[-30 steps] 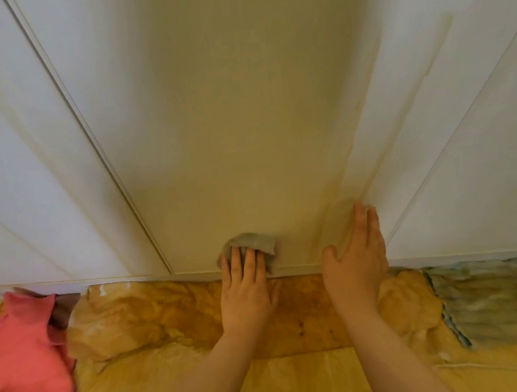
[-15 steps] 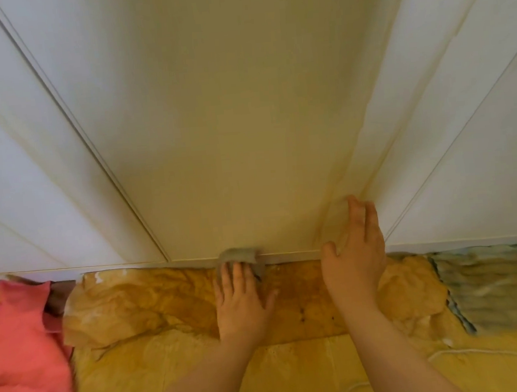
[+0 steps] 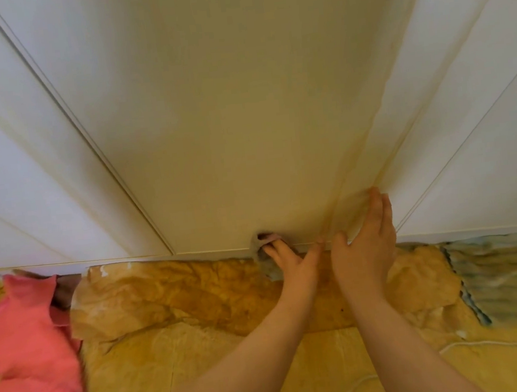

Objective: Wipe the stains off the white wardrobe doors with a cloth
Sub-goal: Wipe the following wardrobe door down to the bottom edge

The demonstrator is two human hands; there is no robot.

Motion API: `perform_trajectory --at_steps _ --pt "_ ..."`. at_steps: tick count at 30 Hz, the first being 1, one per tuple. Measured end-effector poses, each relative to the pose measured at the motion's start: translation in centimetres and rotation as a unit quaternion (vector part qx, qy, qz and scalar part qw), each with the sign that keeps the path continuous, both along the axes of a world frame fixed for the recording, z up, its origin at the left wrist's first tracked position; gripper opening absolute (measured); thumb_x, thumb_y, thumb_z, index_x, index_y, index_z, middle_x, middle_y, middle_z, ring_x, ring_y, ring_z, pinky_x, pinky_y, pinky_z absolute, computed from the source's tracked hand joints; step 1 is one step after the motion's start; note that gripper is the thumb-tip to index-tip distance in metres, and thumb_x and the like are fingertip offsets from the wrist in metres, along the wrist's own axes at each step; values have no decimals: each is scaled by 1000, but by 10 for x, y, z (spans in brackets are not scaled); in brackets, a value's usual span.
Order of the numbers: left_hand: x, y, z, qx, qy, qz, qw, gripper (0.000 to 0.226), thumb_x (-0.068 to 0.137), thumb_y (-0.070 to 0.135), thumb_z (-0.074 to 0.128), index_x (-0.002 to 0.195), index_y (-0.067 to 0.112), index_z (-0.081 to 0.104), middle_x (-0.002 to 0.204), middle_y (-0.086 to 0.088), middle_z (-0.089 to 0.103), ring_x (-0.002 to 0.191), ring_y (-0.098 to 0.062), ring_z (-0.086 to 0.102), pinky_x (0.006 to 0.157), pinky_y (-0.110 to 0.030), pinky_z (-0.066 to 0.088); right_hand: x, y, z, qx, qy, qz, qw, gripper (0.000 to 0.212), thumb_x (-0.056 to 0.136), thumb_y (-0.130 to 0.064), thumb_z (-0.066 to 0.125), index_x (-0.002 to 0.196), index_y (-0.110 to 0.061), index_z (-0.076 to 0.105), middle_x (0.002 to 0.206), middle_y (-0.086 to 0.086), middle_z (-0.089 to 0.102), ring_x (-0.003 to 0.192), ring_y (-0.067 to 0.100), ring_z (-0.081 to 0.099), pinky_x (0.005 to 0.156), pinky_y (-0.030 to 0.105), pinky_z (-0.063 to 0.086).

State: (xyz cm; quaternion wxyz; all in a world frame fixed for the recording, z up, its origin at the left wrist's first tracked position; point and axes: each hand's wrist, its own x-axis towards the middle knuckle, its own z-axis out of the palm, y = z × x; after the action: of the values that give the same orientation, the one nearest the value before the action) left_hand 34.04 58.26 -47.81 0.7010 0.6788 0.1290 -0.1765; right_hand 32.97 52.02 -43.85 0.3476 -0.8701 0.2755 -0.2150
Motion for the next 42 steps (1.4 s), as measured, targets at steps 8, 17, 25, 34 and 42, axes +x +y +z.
perform_trajectory --at_steps 8,17,25,34,42 --pt "25 22 -13 -98 93 150 979 115 69 29 78 150 28 -3 158 4 2 139 -30 25 110 -52 30 -8 -7 5 -14 -40 -3 999 77 81 0 54 147 -17 18 155 4 15 140 22 16 112 37 14" --pt "16 -15 22 -110 23 123 986 111 76 36 75 151 19 -4 154 11 -9 140 -9 14 113 -30 15 -8 -4 19 -14 -53 8 998 76 82 0 52 147 -17 17 155 3 14 141 18 14 111 30 10" --pt "26 11 45 -96 20 207 973 97 87 30 64 151 21 -9 157 12 -13 142 -23 16 114 -47 24 -19 -14 26 1 -40 -18 999 76 84 -1 51 148 -21 16 155 2 13 140 21 16 111 39 15" --pt "12 -3 56 -21 -72 127 989 109 77 38 66 150 19 -12 155 9 -22 144 -12 -1 116 -32 9 -18 0 43 -1 -51 6 999 77 81 -1 52 147 -18 16 155 3 13 140 20 16 111 34 15" --pt "4 25 71 258 -327 25 909 84 86 52 43 147 24 -7 151 5 -22 137 -16 -23 112 -32 -8 -30 -9 61 -8 -58 2 998 76 84 -2 50 148 -22 14 156 1 11 141 19 14 111 38 15"
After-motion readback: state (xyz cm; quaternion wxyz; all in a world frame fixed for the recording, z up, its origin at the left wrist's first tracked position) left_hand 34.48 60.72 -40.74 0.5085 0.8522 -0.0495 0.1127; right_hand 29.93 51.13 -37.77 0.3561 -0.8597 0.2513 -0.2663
